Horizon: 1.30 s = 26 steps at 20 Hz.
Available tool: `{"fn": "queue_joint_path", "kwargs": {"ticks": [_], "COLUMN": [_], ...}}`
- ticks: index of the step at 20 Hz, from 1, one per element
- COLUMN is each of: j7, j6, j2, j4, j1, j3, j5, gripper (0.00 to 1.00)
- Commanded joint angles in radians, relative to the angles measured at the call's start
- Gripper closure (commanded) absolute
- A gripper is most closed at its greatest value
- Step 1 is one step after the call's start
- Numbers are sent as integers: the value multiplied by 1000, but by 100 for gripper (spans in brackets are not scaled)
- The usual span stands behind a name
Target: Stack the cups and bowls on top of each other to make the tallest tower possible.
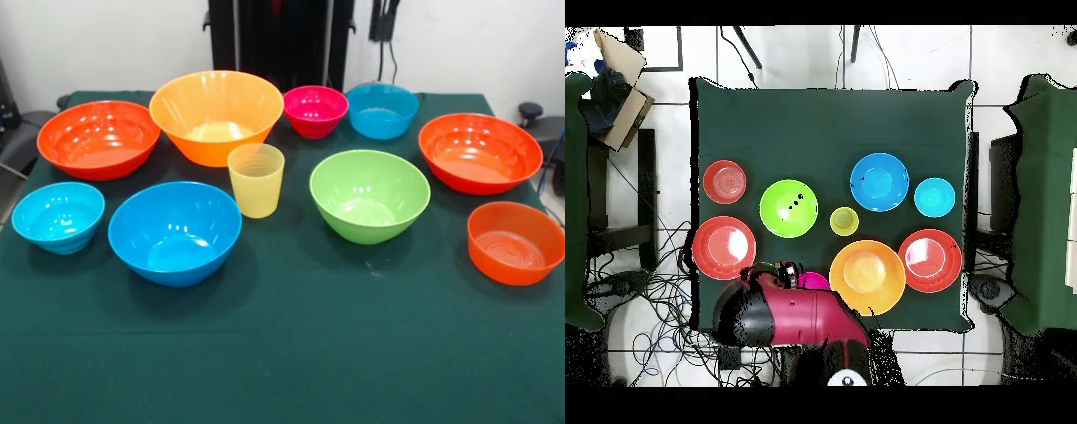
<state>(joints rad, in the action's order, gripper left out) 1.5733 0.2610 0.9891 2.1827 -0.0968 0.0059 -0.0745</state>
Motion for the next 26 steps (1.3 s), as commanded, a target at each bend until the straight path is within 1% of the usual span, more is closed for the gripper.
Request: {"fn": "queue_joint_path", "kwargs": {"ticks": [1,6,12,16,18,19,21,22,23,25,26], "j7": [89,117,139,146,146,147,146,145,143,131,117], "j6": [-230,-386,-525,-567,-551,-544,-577,-569,-566,-504,-455], "j2": [-240,-344,-452,-459,-460,-460,-464,-480,-482,-457,-424], "j4": [48,56,50,67,62,60,58,55,51,49,55], "j1": [-18,-35,-57,-69,-58,-53,-70,-81,-78,-86,-106], "j3": [43,8,-38,-67,-83,-90,-88,-86,-92,-81,-60], "j5": [-149,-226,-302,-339,-334,-331,-355,-361,-363,-364,-371], "gripper": [100,100,100,100,100,0,0,0,0,0,0]}}
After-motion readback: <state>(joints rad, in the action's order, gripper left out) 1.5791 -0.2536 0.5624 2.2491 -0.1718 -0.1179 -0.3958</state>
